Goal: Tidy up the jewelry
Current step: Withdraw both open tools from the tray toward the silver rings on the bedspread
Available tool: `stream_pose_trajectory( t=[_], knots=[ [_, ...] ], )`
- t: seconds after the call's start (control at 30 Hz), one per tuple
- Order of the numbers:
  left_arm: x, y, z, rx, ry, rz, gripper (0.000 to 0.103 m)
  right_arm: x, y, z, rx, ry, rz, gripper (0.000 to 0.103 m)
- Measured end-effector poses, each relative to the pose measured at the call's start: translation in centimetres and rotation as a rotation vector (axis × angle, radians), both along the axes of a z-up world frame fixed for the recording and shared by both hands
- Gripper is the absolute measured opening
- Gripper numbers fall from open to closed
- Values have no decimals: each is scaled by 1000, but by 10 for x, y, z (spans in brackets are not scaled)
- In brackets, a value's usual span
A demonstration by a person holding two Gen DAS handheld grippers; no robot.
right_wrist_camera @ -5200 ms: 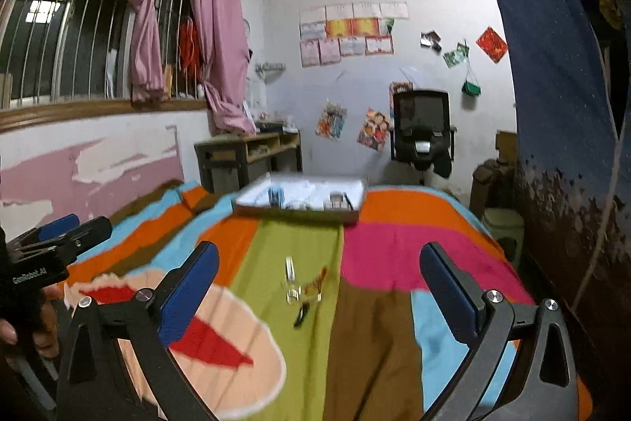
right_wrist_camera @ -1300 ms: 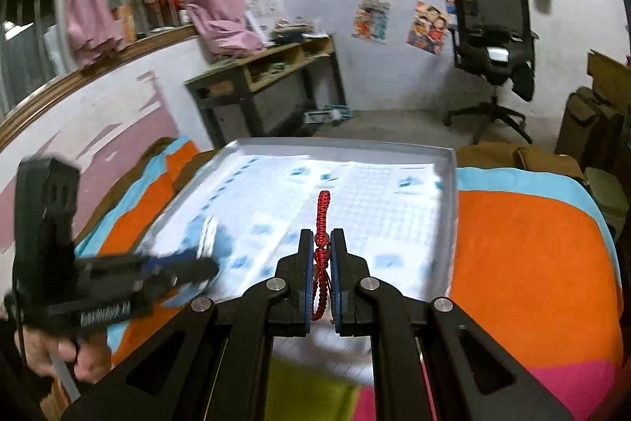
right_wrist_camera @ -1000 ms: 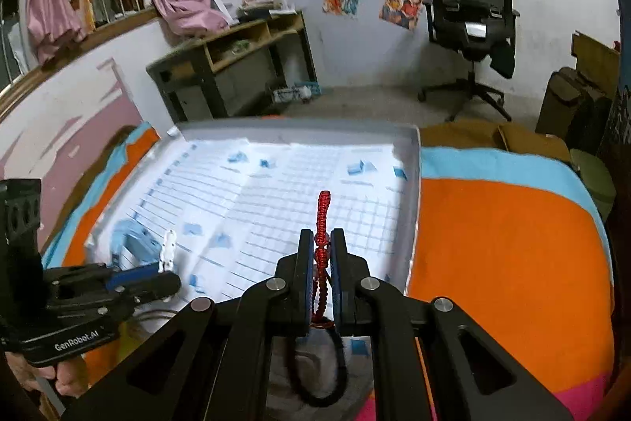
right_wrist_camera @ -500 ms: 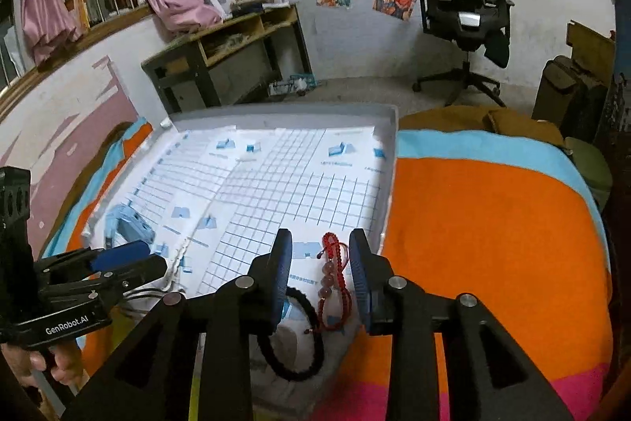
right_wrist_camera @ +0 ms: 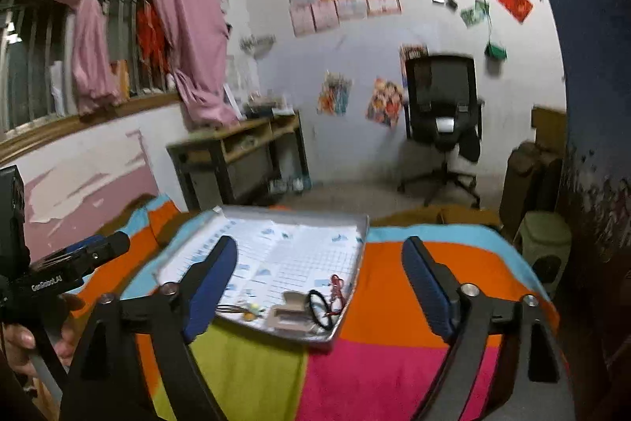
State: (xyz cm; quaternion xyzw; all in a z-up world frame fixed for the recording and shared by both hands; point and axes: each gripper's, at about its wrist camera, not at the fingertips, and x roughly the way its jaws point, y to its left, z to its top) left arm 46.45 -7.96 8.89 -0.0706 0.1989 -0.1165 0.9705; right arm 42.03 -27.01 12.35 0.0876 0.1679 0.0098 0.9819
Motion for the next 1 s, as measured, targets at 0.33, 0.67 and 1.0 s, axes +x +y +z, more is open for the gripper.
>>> stream_pose_trajectory(
  t=[0.33,0.67,1.0],
  knots=[
    [-141,27,35,67,-204,113,103,-120,35,54,-54,-135,54,101],
    [-256,59,29,68,-280,156,103,-231,68,40,-36,-164,76,101],
    [-312,84,-14,89,-187,169,103,-304,97,-12,-53,-121,25,101]
  ],
)
